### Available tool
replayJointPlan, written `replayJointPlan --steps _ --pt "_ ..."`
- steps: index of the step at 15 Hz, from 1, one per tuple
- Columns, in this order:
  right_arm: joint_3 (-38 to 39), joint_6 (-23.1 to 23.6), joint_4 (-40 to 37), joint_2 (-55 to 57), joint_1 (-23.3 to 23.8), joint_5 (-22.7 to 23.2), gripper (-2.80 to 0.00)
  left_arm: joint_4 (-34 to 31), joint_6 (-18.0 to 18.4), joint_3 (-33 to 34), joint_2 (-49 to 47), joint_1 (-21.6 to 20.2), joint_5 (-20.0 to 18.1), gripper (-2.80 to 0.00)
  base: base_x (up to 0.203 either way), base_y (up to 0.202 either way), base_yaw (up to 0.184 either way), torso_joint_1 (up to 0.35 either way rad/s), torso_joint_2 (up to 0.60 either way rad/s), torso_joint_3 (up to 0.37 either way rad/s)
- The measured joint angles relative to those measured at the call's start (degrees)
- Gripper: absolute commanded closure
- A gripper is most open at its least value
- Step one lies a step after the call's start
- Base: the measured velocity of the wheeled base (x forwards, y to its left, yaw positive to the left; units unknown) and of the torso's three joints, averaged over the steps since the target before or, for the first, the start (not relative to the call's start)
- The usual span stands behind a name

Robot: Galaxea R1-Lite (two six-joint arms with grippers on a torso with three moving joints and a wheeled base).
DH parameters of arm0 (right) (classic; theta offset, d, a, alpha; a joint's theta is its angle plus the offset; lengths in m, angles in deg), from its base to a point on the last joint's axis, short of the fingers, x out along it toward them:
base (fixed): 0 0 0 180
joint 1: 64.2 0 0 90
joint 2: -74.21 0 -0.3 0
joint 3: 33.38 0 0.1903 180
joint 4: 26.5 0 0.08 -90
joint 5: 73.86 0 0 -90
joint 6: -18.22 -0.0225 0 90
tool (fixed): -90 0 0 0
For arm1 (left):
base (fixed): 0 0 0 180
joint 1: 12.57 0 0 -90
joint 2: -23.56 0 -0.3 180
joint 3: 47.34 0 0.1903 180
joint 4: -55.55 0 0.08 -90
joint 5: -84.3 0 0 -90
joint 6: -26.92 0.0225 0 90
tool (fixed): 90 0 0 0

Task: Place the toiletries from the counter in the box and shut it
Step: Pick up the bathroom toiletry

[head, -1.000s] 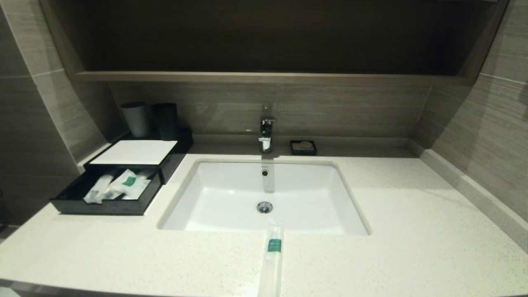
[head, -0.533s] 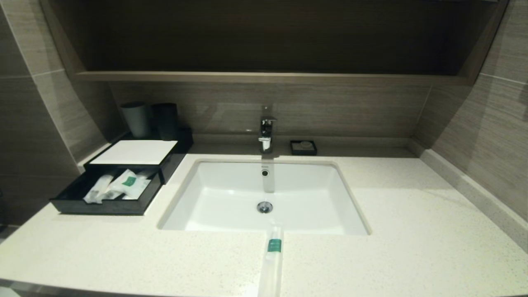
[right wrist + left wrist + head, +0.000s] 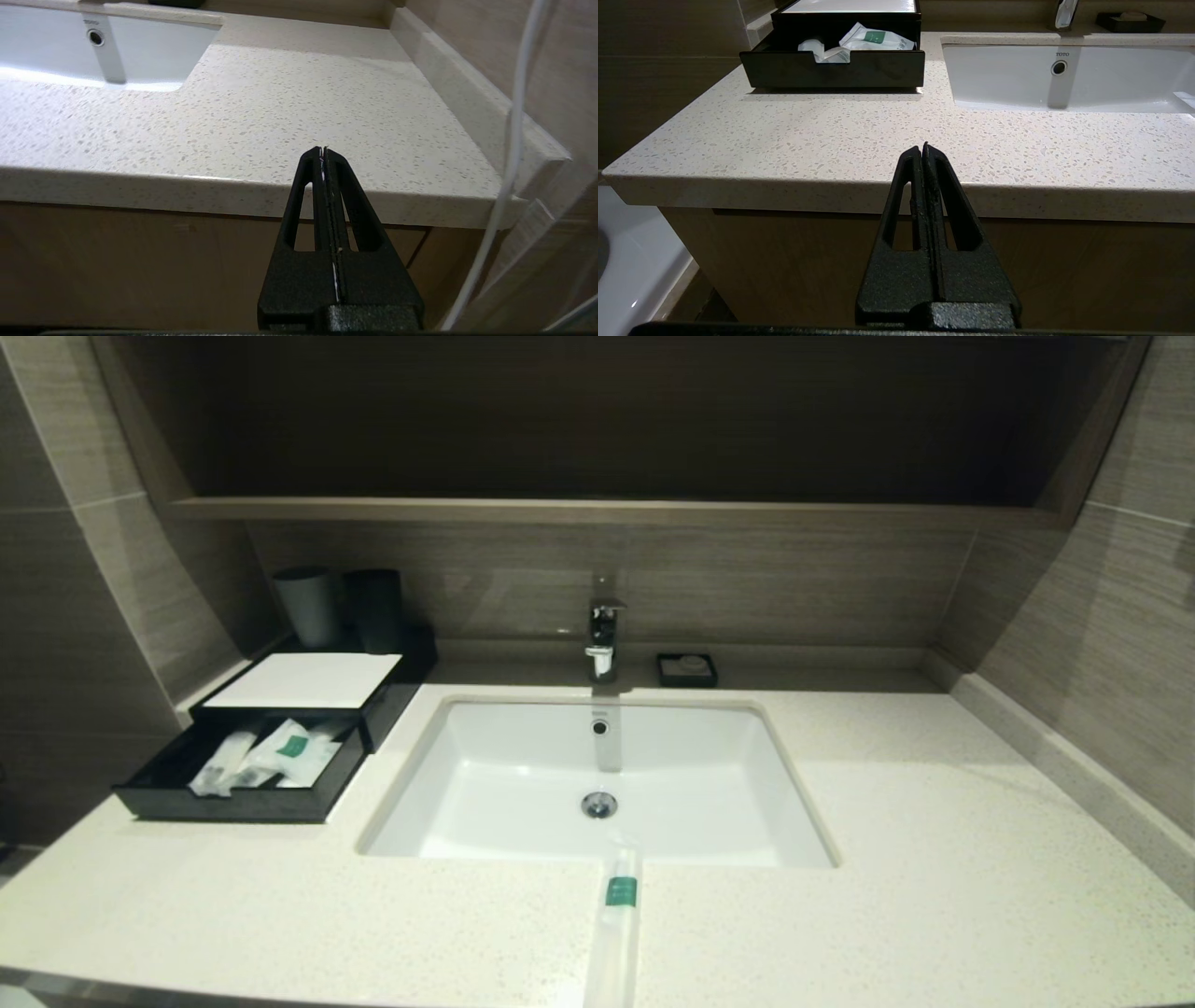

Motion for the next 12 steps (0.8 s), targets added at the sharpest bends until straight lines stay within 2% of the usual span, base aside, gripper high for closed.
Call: replayJointPlan --steps 3,12 --pt "1.4 0.7 -0.3 0.0 0.0 2.9 0.0 0.0 0.0 0.0 0.0 0.0 0.0 0.0 0.0 0.0 0.0 0.0 0.0 0.0" --pt "2.1 -4.1 -0.4 0.0 0.0 2.8 0.0 0.0 0.0 0.0 0.0 0.0 0.0 0.0 0.0 0.0 0.0 0.0 0.0 0.0"
